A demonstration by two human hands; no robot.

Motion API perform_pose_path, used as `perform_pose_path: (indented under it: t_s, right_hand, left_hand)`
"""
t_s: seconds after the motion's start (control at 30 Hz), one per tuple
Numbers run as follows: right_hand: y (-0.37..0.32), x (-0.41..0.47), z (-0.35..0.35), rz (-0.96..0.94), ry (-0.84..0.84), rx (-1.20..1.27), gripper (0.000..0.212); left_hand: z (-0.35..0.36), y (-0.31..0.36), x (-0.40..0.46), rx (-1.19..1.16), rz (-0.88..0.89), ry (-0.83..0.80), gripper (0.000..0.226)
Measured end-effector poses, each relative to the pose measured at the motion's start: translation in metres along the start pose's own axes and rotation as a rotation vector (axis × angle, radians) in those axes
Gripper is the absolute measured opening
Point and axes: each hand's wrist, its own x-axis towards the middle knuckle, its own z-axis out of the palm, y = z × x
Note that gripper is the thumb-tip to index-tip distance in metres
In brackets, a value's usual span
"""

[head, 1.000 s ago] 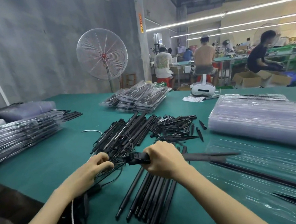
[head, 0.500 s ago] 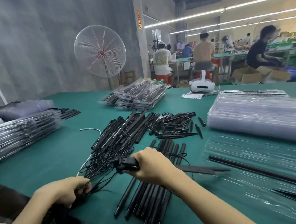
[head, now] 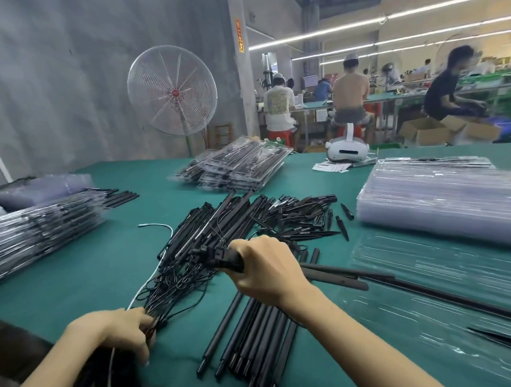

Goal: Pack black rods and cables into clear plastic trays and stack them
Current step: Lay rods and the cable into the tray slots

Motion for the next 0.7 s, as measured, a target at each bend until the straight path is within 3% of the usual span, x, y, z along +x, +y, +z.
perform_pose_path:
  t_s: [0.1,0.37,0.5,0.6,0.7]
  right_hand:
    - [0.000,0.001,0.002,0.031,-0.006,0.053,0.022]
    - [0.012,-0.007,0.006,-0.007,-0.253,-0.097,0.022]
    - [0.006,-0.007,0.016,0.044,-0.222,-0.064,0.021]
    - [0.006,-0.005,0.016,0.068,-0.178,-0.065,0.022]
    - [0.012,-0.008,0.013,0.027,-0.199,-0.150,0.021]
  left_hand:
    - [0.012,-0.002,0.001,0.197,-0.020,0.110,0.058]
    - [0.005,-0.016,-0.006,0.256,0.045,0.293,0.041]
    - [0.015,-0.006,0.006,0.378,0.034,0.461,0.029]
    - [0.011,-0.009,0.004,0.310,0.045,0.393,0.013]
    - [0.000,-0.025,-0.001,0.244,-0.039,0.279,0.023]
